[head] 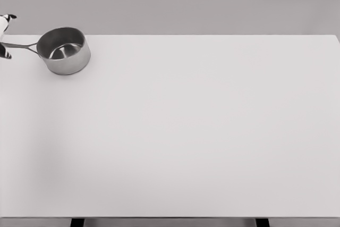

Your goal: Rotate pot handle

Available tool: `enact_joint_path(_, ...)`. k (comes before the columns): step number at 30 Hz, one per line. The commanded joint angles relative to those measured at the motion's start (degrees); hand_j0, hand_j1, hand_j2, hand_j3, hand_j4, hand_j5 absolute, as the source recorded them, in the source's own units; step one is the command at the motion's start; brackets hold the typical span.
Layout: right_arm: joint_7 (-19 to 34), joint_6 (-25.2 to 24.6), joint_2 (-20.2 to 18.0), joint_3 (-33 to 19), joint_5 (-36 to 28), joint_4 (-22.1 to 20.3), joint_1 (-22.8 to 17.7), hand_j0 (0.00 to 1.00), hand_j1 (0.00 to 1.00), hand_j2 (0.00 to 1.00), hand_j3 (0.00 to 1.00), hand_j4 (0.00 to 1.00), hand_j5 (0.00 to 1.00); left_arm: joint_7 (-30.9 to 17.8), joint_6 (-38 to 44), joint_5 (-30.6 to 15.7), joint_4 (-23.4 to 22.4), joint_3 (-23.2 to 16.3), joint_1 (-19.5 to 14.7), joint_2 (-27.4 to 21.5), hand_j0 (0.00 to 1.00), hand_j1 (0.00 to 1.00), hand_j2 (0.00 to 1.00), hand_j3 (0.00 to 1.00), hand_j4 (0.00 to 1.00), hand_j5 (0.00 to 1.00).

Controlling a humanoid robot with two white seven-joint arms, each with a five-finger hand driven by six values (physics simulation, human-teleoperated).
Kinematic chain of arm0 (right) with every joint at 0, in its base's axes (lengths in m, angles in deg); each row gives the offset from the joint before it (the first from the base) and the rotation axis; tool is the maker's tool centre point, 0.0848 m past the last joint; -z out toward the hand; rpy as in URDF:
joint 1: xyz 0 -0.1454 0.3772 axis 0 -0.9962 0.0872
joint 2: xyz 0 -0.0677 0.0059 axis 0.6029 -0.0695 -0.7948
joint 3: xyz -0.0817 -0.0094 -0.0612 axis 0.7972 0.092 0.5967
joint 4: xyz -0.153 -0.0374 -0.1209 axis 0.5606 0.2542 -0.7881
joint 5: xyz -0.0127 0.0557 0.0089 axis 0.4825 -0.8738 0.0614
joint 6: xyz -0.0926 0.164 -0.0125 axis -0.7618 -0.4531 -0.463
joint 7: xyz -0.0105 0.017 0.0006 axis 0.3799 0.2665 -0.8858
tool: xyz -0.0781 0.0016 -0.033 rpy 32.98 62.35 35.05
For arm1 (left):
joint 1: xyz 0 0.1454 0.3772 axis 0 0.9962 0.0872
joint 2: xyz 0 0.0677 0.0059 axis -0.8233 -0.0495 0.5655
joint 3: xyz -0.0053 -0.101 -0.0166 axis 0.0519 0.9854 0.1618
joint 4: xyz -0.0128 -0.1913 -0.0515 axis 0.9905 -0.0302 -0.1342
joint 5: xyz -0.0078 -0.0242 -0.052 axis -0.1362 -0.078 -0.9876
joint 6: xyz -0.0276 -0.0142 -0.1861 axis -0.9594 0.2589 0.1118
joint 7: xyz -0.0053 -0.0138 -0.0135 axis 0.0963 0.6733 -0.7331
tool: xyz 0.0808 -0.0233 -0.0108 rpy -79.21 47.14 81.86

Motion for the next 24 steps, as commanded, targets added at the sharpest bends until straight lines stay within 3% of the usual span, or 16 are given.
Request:
enact_joint_path(1,0.03,0.01,-0.01,0.02,-0.02,0.01,0.0,1.0,1.0,1.0,1.0,1.0,1.0,0.01,-9.27,-0.18,4.89,0.3,0.09,-5.79,1.0,1.0,1.0,1.0,1.0,1.0)
enact_joint_path(3,0.03,0.01,-0.01,0.02,-0.02,0.01,0.0,1.0,1.0,1.0,1.0,1.0,1.0,0.01,-21.92,-3.17,9.55,1.96,2.37,-11.86,1.0,1.0,1.0,1.0,1.0,1.0)
enact_joint_path(5,0.03,0.01,-0.01,0.02,-0.02,0.01,0.0,1.0,1.0,1.0,1.0,1.0,1.0,-0.52,-40.37,-4.31,14.65,5.57,6.76,-17.84,1.0,1.0,1.0,1.0,1.0,1.0)
enact_joint_path(6,0.03,0.01,-0.01,0.02,-0.02,0.01,0.0,1.0,1.0,1.0,1.0,1.0,1.0,-0.61,-46.74,-4.31,16.4,5.4,7.56,-18.54,1.0,1.0,1.0,1.0,1.0,1.0)
enact_joint_path(14,0.03,0.01,-0.01,0.02,-0.02,0.01,0.0,1.0,1.0,1.0,1.0,1.0,1.0,-1.84,-46.74,-4.49,46.46,4.78,8.08,-18.81,1.0,1.0,1.0,1.0,1.0,1.0)
enact_joint_path(17,0.03,0.01,-0.01,0.02,-0.02,0.01,0.0,1.0,1.0,1.0,1.0,1.0,1.0,-1.84,-46.74,-4.49,46.91,3.99,11.07,-16.53,1.0,1.0,1.0,1.0,1.0,1.0)
enact_joint_path(24,0.03,0.01,-0.01,0.02,-0.02,0.01,0.0,1.0,1.0,1.0,1.0,1.0,1.0,-1.84,-46.74,-4.49,46.82,2.94,11.6,-16.52,1.0,1.0,1.0,1.0,1.0,1.0)
